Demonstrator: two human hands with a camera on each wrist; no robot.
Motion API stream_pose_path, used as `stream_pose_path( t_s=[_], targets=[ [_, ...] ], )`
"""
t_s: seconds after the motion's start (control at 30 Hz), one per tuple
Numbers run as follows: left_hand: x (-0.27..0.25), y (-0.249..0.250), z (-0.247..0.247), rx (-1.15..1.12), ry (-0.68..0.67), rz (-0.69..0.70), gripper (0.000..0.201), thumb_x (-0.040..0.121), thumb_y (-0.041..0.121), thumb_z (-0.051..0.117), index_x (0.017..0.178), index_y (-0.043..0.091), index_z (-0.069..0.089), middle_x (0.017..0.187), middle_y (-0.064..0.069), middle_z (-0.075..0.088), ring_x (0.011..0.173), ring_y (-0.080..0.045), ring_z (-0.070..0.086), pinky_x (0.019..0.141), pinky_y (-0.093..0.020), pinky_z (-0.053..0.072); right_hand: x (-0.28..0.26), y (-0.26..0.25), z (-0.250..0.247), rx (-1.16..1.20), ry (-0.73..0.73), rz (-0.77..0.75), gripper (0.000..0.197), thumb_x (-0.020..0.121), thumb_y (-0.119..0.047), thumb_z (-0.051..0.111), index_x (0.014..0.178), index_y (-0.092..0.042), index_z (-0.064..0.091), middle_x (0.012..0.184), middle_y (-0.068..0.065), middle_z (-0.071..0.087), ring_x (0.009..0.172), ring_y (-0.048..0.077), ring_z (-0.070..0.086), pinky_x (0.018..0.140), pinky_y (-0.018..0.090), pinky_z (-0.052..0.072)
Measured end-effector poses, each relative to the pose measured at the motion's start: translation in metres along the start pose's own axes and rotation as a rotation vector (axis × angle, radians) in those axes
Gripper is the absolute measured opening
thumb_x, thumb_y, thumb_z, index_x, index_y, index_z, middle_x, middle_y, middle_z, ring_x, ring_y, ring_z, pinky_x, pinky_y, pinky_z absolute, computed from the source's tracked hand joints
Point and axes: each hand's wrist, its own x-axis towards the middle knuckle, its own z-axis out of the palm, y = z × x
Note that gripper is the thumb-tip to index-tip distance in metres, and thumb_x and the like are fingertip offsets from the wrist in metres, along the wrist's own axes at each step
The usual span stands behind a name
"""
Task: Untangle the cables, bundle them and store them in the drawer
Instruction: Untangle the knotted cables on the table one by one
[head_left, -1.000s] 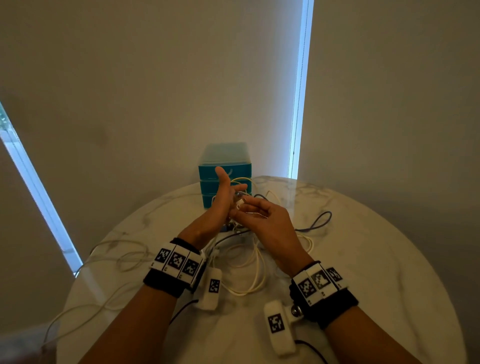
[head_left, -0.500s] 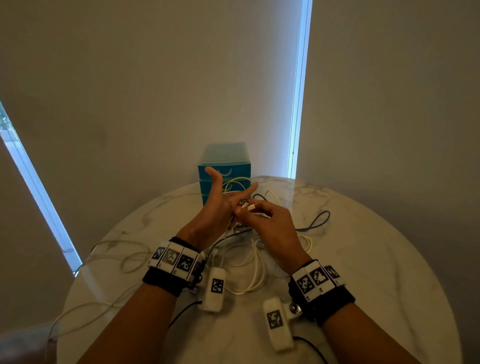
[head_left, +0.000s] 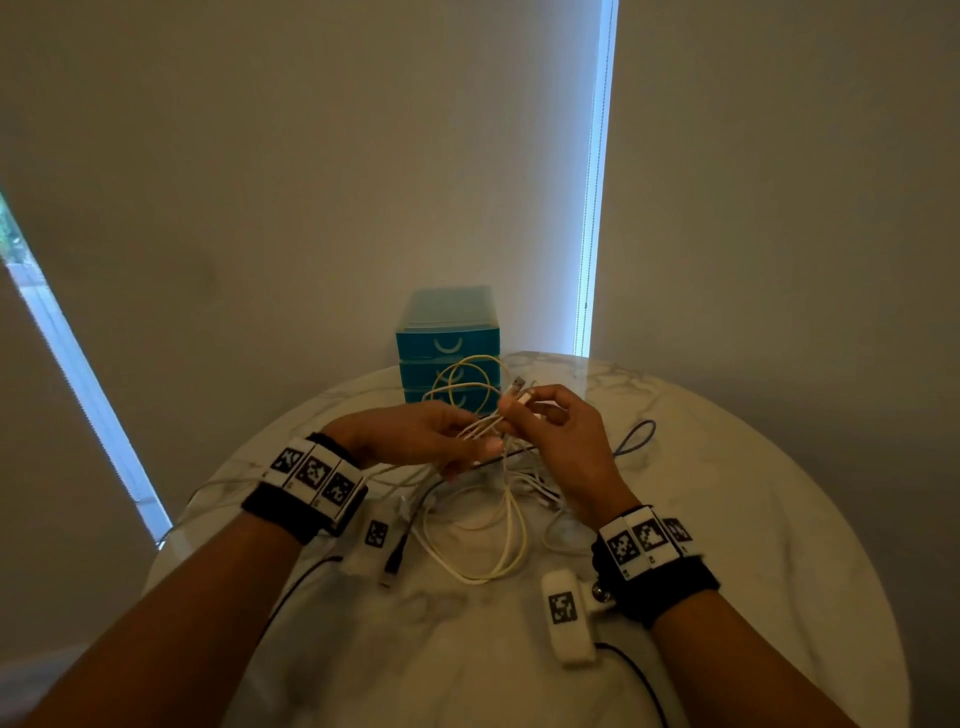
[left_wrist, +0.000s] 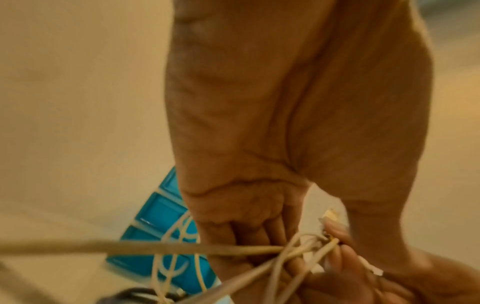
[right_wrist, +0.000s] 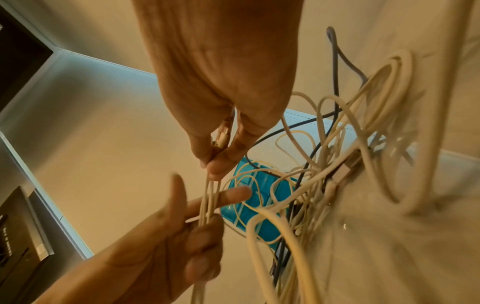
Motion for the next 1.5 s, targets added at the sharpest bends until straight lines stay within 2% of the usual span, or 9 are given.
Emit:
stream_pose_path(
  t_s=[0.2,0.4,0.53,0.73,0.97,1.17,1.33,1.4,1.5],
  targets=[
    [-0.029,-0.012,-0.043,0.124,0.122,-0.08,0.048,0.109,0.051,0.05,0.102,0.008,0.072,0.075,-0.002,0.051,0.057,-0.009,0.042,0.053,-0.02,0.039,0.0,-0.009,0.011,0.116,-0.134,0.025,0.031,0.094,-0.004,0.078,0.124,-0.006,0.072,0.11,0.016,0.081,0.105,0.032,0.079,0.09,0.035,0.065],
    [-0.038,-0.011,-0.047,0.433,0.176,-0.04,0.045,0.112,0.051,0.044,0.086,0.023,0.068,0.076,0.0,0.056,0.069,-0.011,0.051,0.072,-0.028,0.044,-0.004,-0.011,0.019,0.074,-0.379,0.148,0.043,0.095,-0.013,0.079,0.136,-0.023,0.071,0.119,0.014,0.079,0.111,0.029,0.078,0.099,0.037,0.061],
    [-0.038,-0.008,-0.045,0.466,0.181,0.019,0.047,0.111,0.052,0.043,0.094,0.021,0.073,0.082,0.004,0.063,0.074,-0.007,0.056,0.075,-0.026,0.046,-0.002,-0.009,0.024,0.123,-0.207,0.158,0.022,0.094,-0.017,0.08,0.113,-0.009,0.081,0.117,0.023,0.078,0.101,0.025,0.079,0.095,0.033,0.063],
    [-0.043,-0.013,-0.054,0.389,0.229,0.061,0.048,0.109,0.06,0.041,0.107,0.03,0.078,0.107,-0.002,0.073,0.098,-0.017,0.066,0.092,-0.036,0.053,0.016,-0.021,0.033,-0.035,-0.158,0.047,0.02,0.096,-0.022,0.079,0.112,-0.01,0.079,0.103,0.013,0.082,0.089,0.026,0.081,0.083,0.031,0.066],
    [-0.057,-0.034,-0.069,0.07,0.227,-0.105,0.057,0.106,0.062,0.044,0.113,0.018,0.079,0.085,-0.001,0.049,0.07,-0.014,0.044,0.063,-0.023,0.046,0.059,-0.05,0.037,-0.327,-0.137,-0.124,0.015,0.094,-0.021,0.082,0.104,-0.01,0.079,0.093,0.01,0.081,0.08,0.019,0.08,0.08,0.03,0.065],
    [-0.088,-0.102,-0.084,-0.146,0.079,-0.265,0.08,0.092,0.083,0.045,0.1,0.009,0.074,0.068,0.006,0.039,0.065,-0.013,0.046,0.082,-0.032,0.06,0.073,-0.053,0.01,-0.533,-0.203,-0.116,0.015,0.091,-0.013,0.084,0.106,-0.01,0.081,0.095,0.006,0.081,0.084,0.018,0.081,0.089,0.037,0.066],
    [-0.113,-0.137,-0.113,0.315,0.139,-0.254,0.052,0.098,0.077,0.043,0.095,0.033,0.072,0.081,0.013,0.059,0.078,-0.009,0.056,0.084,-0.027,0.051,0.082,-0.068,-0.007,-0.573,-0.168,-0.152,0.015,0.088,-0.015,0.087,0.103,-0.013,0.083,0.096,0.005,0.082,0.084,0.017,0.081,0.096,0.04,0.062],
    [-0.115,-0.145,-0.126,0.529,0.269,-0.19,0.044,0.098,0.08,0.039,0.094,0.044,0.066,0.09,0.016,0.062,0.089,-0.01,0.061,0.089,-0.037,0.047,0.083,-0.073,-0.005,-0.584,-0.152,-0.163,0.013,0.09,-0.018,0.086,0.102,-0.016,0.083,0.097,0.003,0.082,0.087,0.018,0.081,0.096,0.038,0.061],
    [-0.106,-0.148,-0.148,0.898,0.598,-0.33,0.018,0.111,0.05,0.04,0.107,0.043,0.056,0.107,0.006,0.057,0.115,-0.029,0.056,0.097,-0.048,0.037,0.082,-0.08,0.005,-0.542,-0.092,-0.225,0.012,0.09,-0.02,0.086,0.102,-0.02,0.084,0.098,0.0,0.081,0.096,0.019,0.078,0.091,0.032,0.06]
  ],
)
